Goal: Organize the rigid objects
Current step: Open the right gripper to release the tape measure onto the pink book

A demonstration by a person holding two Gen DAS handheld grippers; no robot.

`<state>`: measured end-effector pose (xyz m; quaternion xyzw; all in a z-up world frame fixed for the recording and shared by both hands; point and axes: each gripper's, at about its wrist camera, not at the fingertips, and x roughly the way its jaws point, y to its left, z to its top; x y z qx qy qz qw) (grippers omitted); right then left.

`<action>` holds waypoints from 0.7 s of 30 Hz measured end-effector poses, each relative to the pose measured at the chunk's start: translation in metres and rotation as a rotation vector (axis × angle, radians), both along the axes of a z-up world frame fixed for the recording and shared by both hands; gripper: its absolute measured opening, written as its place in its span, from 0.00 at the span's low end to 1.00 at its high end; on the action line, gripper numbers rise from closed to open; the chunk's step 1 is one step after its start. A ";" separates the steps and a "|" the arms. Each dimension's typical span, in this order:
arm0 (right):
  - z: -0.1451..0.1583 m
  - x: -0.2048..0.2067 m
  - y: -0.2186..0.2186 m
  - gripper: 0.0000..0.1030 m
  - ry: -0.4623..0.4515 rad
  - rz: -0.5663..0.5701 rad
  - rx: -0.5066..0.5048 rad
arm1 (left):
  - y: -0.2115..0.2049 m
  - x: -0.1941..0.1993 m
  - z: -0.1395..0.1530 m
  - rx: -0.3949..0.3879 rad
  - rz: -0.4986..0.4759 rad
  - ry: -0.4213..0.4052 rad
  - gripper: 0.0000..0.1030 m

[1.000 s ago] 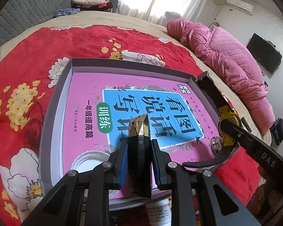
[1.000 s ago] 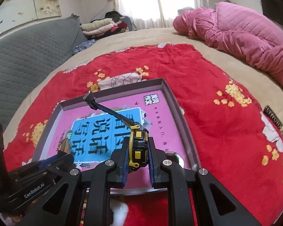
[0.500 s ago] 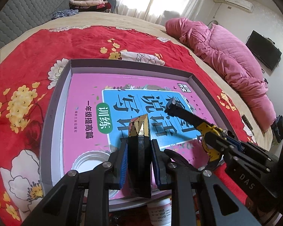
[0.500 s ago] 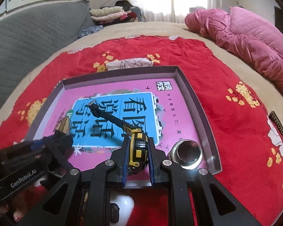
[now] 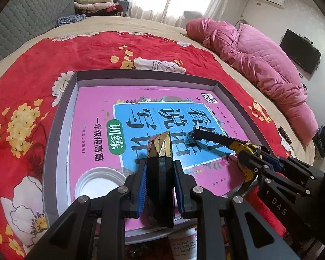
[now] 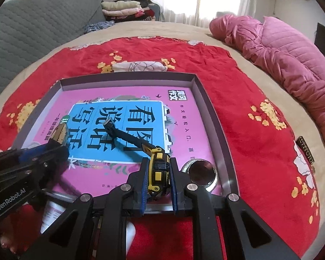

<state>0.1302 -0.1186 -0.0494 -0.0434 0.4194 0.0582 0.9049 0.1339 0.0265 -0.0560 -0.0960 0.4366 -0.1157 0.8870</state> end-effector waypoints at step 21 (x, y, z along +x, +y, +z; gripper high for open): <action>0.012 -0.010 -0.003 0.25 -0.031 0.025 0.041 | -0.001 0.003 -0.005 -0.004 -0.006 0.019 0.23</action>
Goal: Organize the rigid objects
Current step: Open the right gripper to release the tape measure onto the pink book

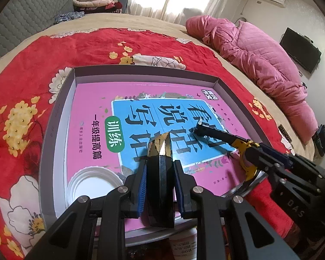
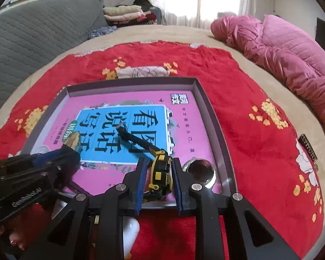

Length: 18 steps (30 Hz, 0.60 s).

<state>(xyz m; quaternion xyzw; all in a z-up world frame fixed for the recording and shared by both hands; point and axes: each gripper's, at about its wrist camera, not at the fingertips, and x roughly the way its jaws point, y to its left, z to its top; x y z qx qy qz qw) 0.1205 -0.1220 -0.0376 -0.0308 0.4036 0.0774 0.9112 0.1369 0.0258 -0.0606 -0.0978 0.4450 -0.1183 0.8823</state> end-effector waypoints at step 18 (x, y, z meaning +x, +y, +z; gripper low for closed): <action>0.008 -0.025 -0.020 0.35 -0.029 0.020 0.000 | 0.000 -0.001 0.000 -0.018 -0.017 0.019 0.23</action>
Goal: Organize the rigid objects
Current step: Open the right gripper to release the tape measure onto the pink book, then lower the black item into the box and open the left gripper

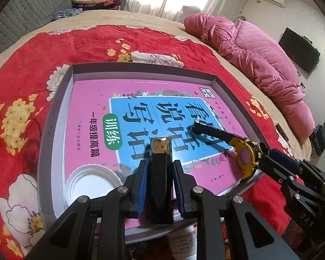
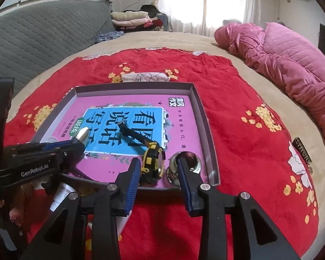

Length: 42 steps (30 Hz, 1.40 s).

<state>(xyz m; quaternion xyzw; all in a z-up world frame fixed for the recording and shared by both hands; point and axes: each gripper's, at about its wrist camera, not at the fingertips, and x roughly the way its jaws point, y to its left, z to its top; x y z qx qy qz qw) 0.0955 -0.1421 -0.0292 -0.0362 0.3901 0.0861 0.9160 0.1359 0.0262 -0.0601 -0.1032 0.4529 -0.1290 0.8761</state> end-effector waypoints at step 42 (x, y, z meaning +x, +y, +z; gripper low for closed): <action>0.014 -0.017 -0.017 0.43 -0.011 -0.025 0.065 | 0.016 -0.032 0.035 -0.047 0.049 -0.111 0.46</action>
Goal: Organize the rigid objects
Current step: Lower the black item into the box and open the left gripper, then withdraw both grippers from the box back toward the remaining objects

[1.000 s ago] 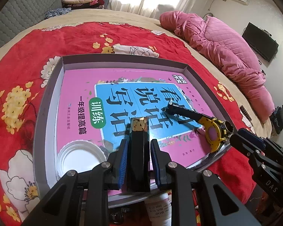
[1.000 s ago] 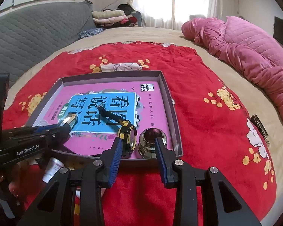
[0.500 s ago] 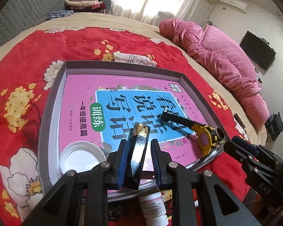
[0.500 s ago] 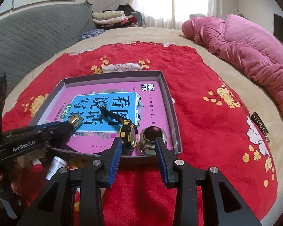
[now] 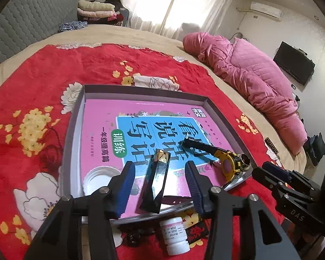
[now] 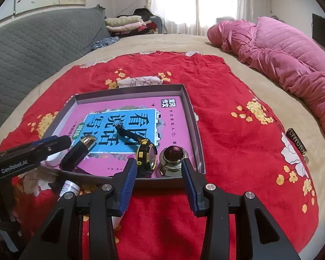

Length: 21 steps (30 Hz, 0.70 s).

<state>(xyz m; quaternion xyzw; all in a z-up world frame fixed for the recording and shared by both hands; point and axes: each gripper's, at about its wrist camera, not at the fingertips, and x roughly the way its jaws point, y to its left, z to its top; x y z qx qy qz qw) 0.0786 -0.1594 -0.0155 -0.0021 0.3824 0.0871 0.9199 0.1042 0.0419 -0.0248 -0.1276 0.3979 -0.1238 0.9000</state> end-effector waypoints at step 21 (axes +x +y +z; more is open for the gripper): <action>0.012 -0.014 -0.017 0.58 -0.064 -0.007 0.053 | 0.024 -0.034 0.027 0.001 0.101 -0.006 0.52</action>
